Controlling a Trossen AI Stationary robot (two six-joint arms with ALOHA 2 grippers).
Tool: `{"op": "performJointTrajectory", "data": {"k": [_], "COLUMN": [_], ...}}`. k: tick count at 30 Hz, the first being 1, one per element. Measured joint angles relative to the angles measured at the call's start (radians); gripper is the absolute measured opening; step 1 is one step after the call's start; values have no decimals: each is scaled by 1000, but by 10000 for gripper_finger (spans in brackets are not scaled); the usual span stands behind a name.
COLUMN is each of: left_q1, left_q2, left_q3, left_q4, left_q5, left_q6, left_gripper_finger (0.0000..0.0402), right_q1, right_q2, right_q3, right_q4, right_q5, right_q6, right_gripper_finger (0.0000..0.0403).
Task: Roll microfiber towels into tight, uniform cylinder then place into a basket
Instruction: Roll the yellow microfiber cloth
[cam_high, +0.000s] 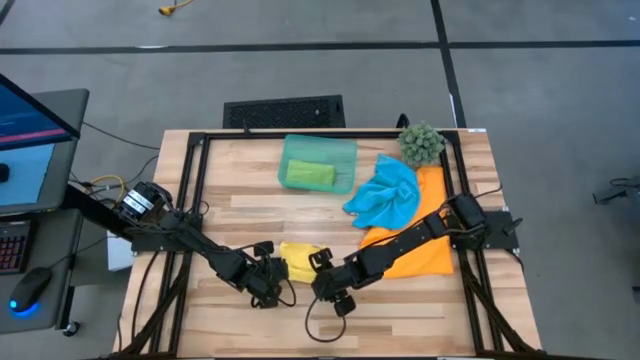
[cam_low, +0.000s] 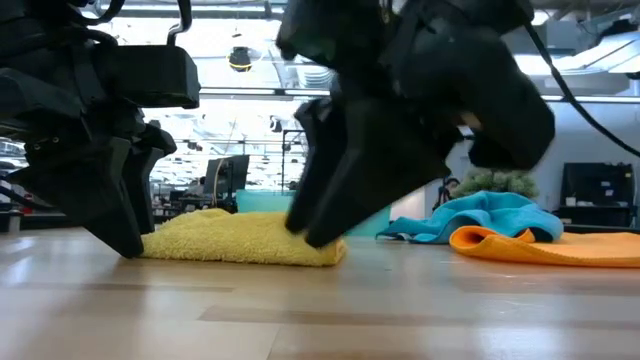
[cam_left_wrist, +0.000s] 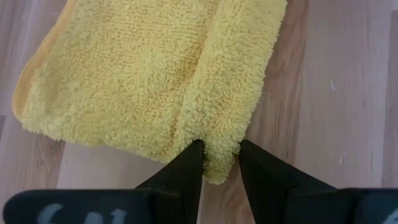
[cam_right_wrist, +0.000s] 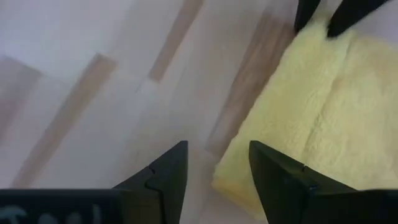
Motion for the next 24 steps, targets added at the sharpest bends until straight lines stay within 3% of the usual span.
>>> {"op": "performJointTrajectory", "data": {"k": [17,24], "left_q1": [0,0], "left_q2": [0,0], "left_q3": [0,0], "left_q4": [-3,-3], "left_q5": [2,7], "left_q6": [1,8], "left_gripper_finger": [98,99], "right_q1": [-57,-82], "right_q2": [38,61], "right_q3": [5,6], "right_q4": [-47,-52], "right_q5": [29,18], "right_q6": [29,113], "right_gripper_finger": [175,166]}}
